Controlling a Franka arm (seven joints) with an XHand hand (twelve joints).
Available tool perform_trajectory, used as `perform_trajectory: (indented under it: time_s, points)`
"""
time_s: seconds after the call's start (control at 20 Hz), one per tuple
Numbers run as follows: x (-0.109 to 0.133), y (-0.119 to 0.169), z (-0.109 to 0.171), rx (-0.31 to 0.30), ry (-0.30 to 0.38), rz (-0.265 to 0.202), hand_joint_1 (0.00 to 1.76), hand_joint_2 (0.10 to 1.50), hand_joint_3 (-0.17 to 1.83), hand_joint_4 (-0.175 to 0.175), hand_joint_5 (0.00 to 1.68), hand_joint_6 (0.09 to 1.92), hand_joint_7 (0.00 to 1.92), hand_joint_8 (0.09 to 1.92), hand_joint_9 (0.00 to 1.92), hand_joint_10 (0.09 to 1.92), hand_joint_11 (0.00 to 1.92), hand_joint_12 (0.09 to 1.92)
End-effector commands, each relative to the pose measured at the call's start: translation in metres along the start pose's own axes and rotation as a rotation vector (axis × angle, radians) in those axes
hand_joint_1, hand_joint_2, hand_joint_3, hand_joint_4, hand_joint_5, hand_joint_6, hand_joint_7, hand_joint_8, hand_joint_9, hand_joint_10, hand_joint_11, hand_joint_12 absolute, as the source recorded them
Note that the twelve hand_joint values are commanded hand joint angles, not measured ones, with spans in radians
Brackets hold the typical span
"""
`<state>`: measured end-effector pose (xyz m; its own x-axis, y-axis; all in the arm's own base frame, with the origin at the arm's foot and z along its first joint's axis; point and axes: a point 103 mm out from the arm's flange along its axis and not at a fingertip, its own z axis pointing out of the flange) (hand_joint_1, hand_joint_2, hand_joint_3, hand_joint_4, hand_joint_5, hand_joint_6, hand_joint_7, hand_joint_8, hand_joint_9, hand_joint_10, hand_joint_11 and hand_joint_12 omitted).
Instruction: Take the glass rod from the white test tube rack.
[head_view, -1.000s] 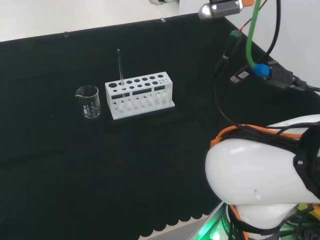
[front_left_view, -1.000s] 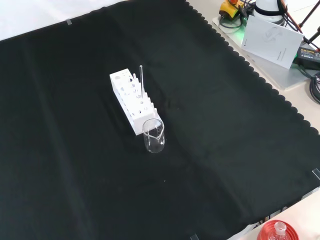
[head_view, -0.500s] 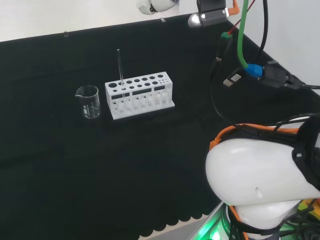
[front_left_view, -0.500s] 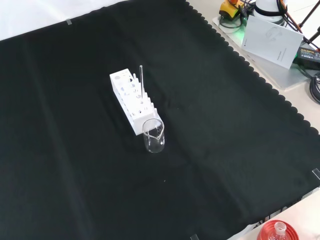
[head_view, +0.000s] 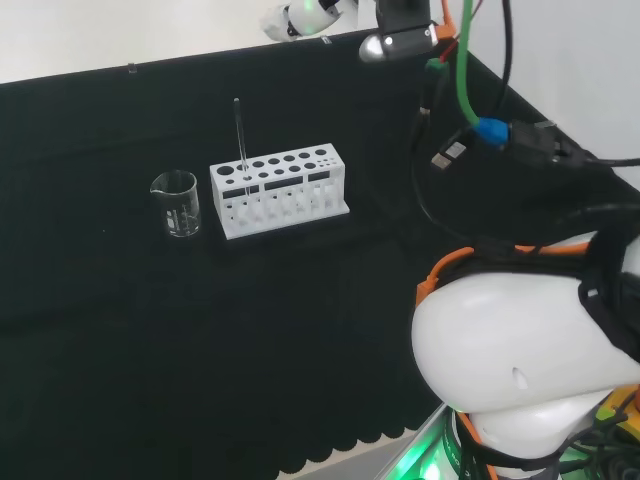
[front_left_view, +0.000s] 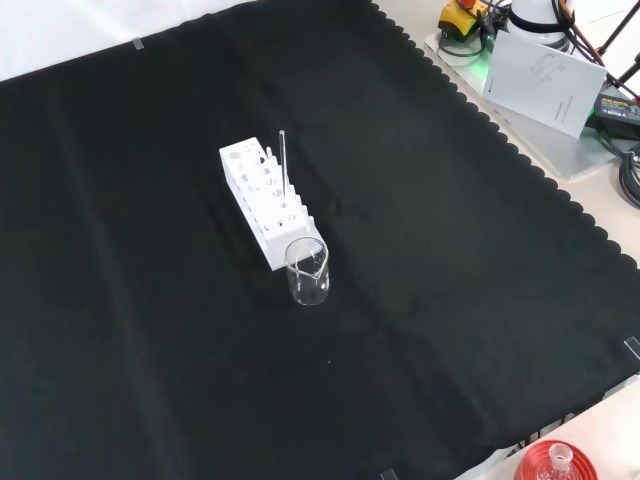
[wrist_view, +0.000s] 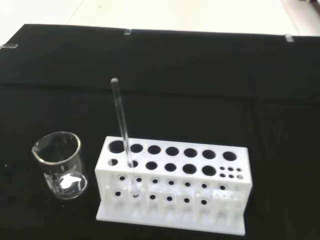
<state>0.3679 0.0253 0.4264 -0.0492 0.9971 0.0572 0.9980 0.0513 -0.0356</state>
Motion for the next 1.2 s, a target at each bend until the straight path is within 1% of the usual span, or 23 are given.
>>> perform_trajectory:
  time_s: [0.05, 0.1, 0.15, 0.25, 0.45, 0.65, 0.85, 1.2]
  points:
    - [0.007, 0.024, 0.013, 0.050, 0.017, -0.011, 0.48, 0.90, 0.22, -0.036, 0.20, 0.09, 0.14, 0.63, 0.24, 0.86, 0.00, 1.43]
    - [0.010, 0.038, 0.025, 0.071, 0.013, -0.019, 0.48, 0.89, 0.23, -0.034, 0.20, 0.09, 0.14, 0.63, 0.24, 0.86, 0.00, 1.44]
    - [0.013, 0.049, 0.035, 0.077, 0.014, -0.031, 0.48, 0.89, 0.23, -0.032, 0.20, 0.09, 0.14, 0.64, 0.24, 0.86, 0.01, 1.45]
    - [0.020, 0.061, 0.048, 0.072, 0.021, -0.055, 0.49, 0.89, 0.23, -0.031, 0.20, 0.09, 0.15, 0.64, 0.25, 0.87, 0.02, 1.46]
    - [0.027, 0.066, 0.056, 0.076, 0.044, -0.093, 0.50, 0.89, 0.23, -0.030, 0.21, 0.09, 0.16, 0.65, 0.26, 0.87, 0.03, 1.46]
    - [0.029, 0.076, 0.065, 0.106, 0.048, -0.111, 0.52, 0.88, 0.23, -0.032, 0.22, 0.09, 0.17, 0.66, 0.27, 0.87, 0.03, 1.45]
    - [0.031, 0.086, 0.078, 0.122, 0.064, -0.137, 0.54, 0.87, 0.23, -0.032, 0.23, 0.09, 0.17, 0.66, 0.27, 0.86, 0.03, 1.45]
    - [0.030, 0.098, 0.103, 0.163, 0.094, -0.153, 0.55, 0.86, 0.24, -0.034, 0.24, 0.09, 0.18, 0.67, 0.27, 0.86, 0.03, 1.45]
